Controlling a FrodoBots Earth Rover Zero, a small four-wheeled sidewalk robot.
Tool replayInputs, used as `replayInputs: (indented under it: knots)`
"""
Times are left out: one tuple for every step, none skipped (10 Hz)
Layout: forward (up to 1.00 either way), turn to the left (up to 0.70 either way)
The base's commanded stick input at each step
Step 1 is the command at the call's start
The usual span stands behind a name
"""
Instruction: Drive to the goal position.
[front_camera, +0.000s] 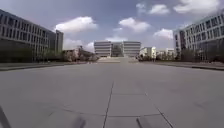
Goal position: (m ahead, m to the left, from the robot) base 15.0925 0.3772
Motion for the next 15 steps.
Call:
replayInputs:
  knots:
    - [0.7, 0.07]
    - [0.7, 0.07]
    - [0.7, 0.07]
    - [0.7, 0.07]
    - [0.7, 0.07]
    - [0.7, 0.07]
    - [0.7, 0.07]
    - [0.7, -0.11]
    - [0.7, -0.28]
    - [0.7, -0.28]
    - [0.7, -0.28]
    - [0.7, -0.28]
    - [0.7, -0.28]
    - [0.7, -0.08]
    - [0.7, 0.07]
